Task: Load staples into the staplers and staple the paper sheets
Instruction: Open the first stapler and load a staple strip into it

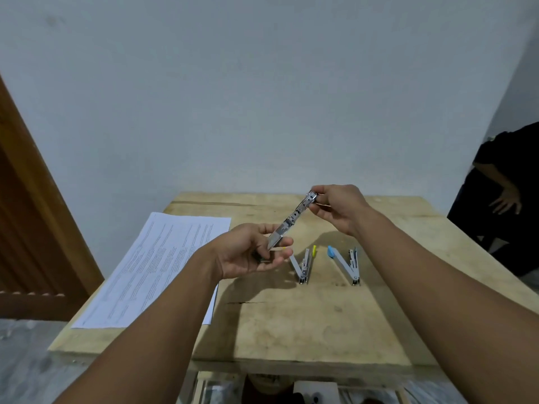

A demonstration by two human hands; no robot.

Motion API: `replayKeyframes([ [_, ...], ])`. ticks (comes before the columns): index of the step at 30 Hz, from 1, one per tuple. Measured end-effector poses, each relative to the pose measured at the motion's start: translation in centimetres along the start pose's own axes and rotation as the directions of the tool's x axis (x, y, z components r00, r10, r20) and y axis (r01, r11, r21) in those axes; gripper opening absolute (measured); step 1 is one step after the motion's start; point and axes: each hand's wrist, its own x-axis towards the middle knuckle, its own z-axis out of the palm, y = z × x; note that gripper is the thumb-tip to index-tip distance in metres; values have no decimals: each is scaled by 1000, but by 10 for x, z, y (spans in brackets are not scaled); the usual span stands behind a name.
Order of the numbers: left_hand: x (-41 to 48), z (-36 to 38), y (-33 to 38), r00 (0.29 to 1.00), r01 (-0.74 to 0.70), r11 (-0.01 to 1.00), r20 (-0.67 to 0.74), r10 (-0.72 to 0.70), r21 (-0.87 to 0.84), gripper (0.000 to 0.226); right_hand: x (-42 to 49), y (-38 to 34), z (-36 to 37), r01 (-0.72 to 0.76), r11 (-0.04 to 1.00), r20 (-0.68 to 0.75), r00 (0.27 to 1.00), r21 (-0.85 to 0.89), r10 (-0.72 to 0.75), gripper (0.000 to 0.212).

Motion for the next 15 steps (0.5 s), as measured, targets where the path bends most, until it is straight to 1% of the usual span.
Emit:
replayKeyframes([
  [2,0,4,1,997,17,999,81,-20,37,46,-3,-3,-1,-7,1000,27,1000,20,6,28],
  [4,2,10,4,989,53,997,133,-60,54,31,-8,-5,2,-8,1000,70,998,28,6,28],
  [5,3,14,6,990,64,997,125,-68,40,24,-9,-5,3,-2,1000,85,996,23,0,28],
  [6,5,19,7,994,63,998,86,-64,23,25,-11,-4,5,14,1000,93,996,-2,-14,26],
  [7,7,23,7,998,54,998,34,-54,18,28,-12,-3,6,56,996,87,995,-67,-50,24],
  [8,10,27,7,999,35,999,-21,-34,38,29,-11,0,6,132,974,72,990,-186,-120,21],
  [9,13,30,7,997,17,997,-71,-11,76,28,-9,3,6,226,911,61,974,-346,-218,19],
  [10,15,32,6,994,1,993,-111,12,116,26,-7,6,6,311,812,66,945,-494,-322,16],
  [11,16,33,5,990,-9,990,-140,28,139,26,-7,8,6,375,710,88,909,-596,-406,14],
  [12,17,34,5,986,-19,988,-160,43,150,26,-7,9,6,421,633,121,880,-649,-460,12],
  [15,18,33,5,975,-26,982,-210,66,187,27,-11,11,6,500,490,211,821,-714,-530,10],
])
